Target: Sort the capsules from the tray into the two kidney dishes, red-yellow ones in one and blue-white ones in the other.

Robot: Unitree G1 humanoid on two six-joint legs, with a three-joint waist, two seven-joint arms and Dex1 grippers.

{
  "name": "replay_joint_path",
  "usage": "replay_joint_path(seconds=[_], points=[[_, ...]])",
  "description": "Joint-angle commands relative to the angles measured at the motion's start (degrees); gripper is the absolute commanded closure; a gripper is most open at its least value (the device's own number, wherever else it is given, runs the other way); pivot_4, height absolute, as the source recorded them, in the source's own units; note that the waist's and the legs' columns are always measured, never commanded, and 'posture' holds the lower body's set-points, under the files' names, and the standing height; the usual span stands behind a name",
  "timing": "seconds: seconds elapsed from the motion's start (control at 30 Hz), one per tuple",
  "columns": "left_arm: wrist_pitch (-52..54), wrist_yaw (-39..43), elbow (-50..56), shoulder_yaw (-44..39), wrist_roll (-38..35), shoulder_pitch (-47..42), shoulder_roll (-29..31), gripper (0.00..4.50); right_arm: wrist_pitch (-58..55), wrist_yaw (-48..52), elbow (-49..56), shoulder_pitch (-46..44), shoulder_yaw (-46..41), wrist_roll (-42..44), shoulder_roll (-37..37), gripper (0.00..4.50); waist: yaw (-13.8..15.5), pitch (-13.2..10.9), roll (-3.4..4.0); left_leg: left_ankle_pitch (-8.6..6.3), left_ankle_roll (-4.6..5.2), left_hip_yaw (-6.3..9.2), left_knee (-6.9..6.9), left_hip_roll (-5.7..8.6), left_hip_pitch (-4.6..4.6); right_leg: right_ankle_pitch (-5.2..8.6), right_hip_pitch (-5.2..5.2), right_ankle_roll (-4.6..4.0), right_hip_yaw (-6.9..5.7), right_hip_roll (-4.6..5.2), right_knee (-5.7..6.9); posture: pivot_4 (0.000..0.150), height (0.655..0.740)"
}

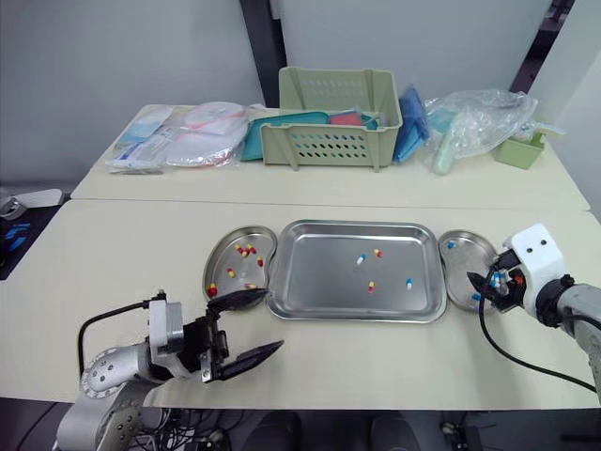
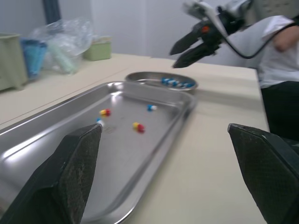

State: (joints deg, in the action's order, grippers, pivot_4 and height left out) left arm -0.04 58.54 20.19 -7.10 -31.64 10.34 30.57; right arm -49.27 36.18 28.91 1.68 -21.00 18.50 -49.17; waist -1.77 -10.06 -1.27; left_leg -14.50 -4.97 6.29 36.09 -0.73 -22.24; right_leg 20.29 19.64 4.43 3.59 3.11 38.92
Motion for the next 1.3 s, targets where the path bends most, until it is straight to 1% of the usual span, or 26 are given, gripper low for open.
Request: replay_joint_path(seconds=[0.03, 0.1, 0.13, 0.2, 0.23, 0.33, 0.37, 0.4, 0.5, 0.6, 0.67, 0.77, 1.3], points=[[3.9, -7.6, 3.0, -5.4, 0.9, 0.9, 1.6, 0.00, 12.1, 3.7, 0.0, 3.1, -3.8, -0.9, 0.6, 0.35, 0.0, 0.0, 0.00, 0.00, 0.00, 0.00, 0.00, 0.00, 0.01, 0.00, -0.01, 0.00, 0.01, 0.00, 0.00, 0.150, 0.7400], [6.4, -11.2, 1.4, -10.7, 1.4, 2.1, 3.3, 0.00, 22.5, 8.8, -1.7, 8.1, -5.7, -1.7, 0.7, 0.35, 0.0, 0.0, 0.00, 0.00, 0.00, 0.00, 0.00, 0.00, 0.04, 0.00, -0.02, 0.00, 0.00, 0.00, 0.02, 0.150, 0.7400], [7.1, -11.4, -0.2, -13.7, 0.8, 3.0, 4.5, 0.00, 25.7, 12.2, -2.7, 10.3, -7.3, -0.6, 0.8, 0.35, 0.0, 0.0, -0.02, 0.00, 0.00, 0.00, 0.00, -0.01, 0.07, 0.00, -0.03, 0.00, 0.00, 0.00, 0.02, 0.150, 0.7400], [8.2, -10.6, -2.6, -17.2, 0.1, 4.5, 6.5, 0.00, 28.3, 17.4, -5.0, 13.3, -9.3, 1.3, -0.3, 0.35, -0.1, 0.0, -0.02, 0.00, 0.00, 0.00, -0.02, -0.01, 0.08, 0.00, -0.04, 0.01, -0.02, -0.01, -0.01, 0.150, 0.7400], [9.4, -9.5, -4.6, -18.9, -0.2, 5.5, 8.1, 0.00, 29.6, 20.0, -6.9, 14.6, -10.1, 1.4, -1.6, 0.35, -0.1, 0.0, -0.02, 0.00, 0.00, -0.04, -0.02, -0.01, 0.09, 0.00, -0.04, 0.01, 0.02, -0.01, -0.01, 0.150, 0.7400], [7.9, -6.4, -12.9, -24.1, 0.8, 7.2, 11.4, 0.00, 34.6, 25.3, -13.7, 16.2, -12.3, 0.2, -5.0, 0.35, -0.2, -0.1, 0.01, 0.00, 0.00, -0.13, -0.03, 0.00, 0.40, 0.00, -0.30, 0.01, 0.10, 0.00, -0.02, 0.150, 0.7400], [7.3, -5.7, -15.3, -25.3, 1.3, 7.8, 12.2, 0.00, 35.5, 26.3, -15.8, 16.3, -12.9, 0.1, -5.9, 0.35, -0.2, -0.1, 0.02, 0.00, 0.00, -0.14, -0.03, -0.01, 0.45, 0.01, -0.33, 0.00, 0.09, 0.00, 0.00, 0.150, 0.7400], [6.5, -4.9, -17.6, -26.0, 2.1, 8.6, 13.0, 0.00, 36.1, 27.5, -17.7, 16.7, -13.4, 0.1, -6.8, 0.16, -0.2, -0.1, 0.01, 0.00, 0.00, -0.14, -0.04, -0.01, 0.47, 0.01, -0.33, 0.00, 0.09, 0.00, 0.00, 0.150, 0.7400], [3.0, -2.4, -23.9, -28.0, 4.3, 11.4, 14.0, 0.00, 37.4, 31.4, -24.4, 18.5, -15.2, -0.4, -9.6, 0.16, -0.2, -0.1, -0.04, -0.01, 0.00, -0.13, -0.09, -0.01, 0.42, 0.02, -0.32, -0.02, 0.07, 0.00, -0.09, 0.150, 0.7400], [1.1, -1.7, -26.9, -28.9, 5.1, 12.0, 14.1, 0.00, 35.6, 32.3, -26.6, 18.0, -16.1, 0.9, -10.5, 0.16, -0.1, -0.2, -0.10, -0.02, 0.01, -0.13, -0.12, -0.01, 0.38, 0.02, -0.32, -0.02, 0.06, 0.01, -0.17, 0.150, 0.7400], [-0.1, -1.4, -29.1, -29.5, 5.7, 12.3, 14.3, 0.00, 36.5, 33.1, -28.0, 17.9, -16.3, 0.4, -11.0, 0.16, -0.1, -0.2, -0.10, -0.02, 0.00, -0.11, -0.10, -0.02, 0.39, 0.02, -0.32, -0.02, 0.05, 0.01, -0.09, 0.150, 0.7400], [-0.9, -1.3, -30.2, -30.0, 6.0, 12.5, 14.4, 0.00, 38.3, 33.7, -29.6, 18.1, -16.1, -0.7, -11.3, 0.16, -0.1, -0.2, -0.10, -0.02, 0.00, -0.13, -0.10, -0.02, 0.41, 0.02, -0.33, -0.02, 0.06, 0.01, -0.07, 0.150, 0.7400], [0.6, -1.7, -24.6, -30.7, 5.8, 13.9, 14.0, 0.00, 41.2, 34.1, -32.1, 19.5, -14.7, -1.7, -10.8, 0.16, -0.1, -0.2, -0.12, -0.02, 0.00, -0.13, -0.10, -0.03, 0.40, 0.02, -0.32, -0.01, 0.06, 0.01, -0.08, 0.150, 0.7400]])
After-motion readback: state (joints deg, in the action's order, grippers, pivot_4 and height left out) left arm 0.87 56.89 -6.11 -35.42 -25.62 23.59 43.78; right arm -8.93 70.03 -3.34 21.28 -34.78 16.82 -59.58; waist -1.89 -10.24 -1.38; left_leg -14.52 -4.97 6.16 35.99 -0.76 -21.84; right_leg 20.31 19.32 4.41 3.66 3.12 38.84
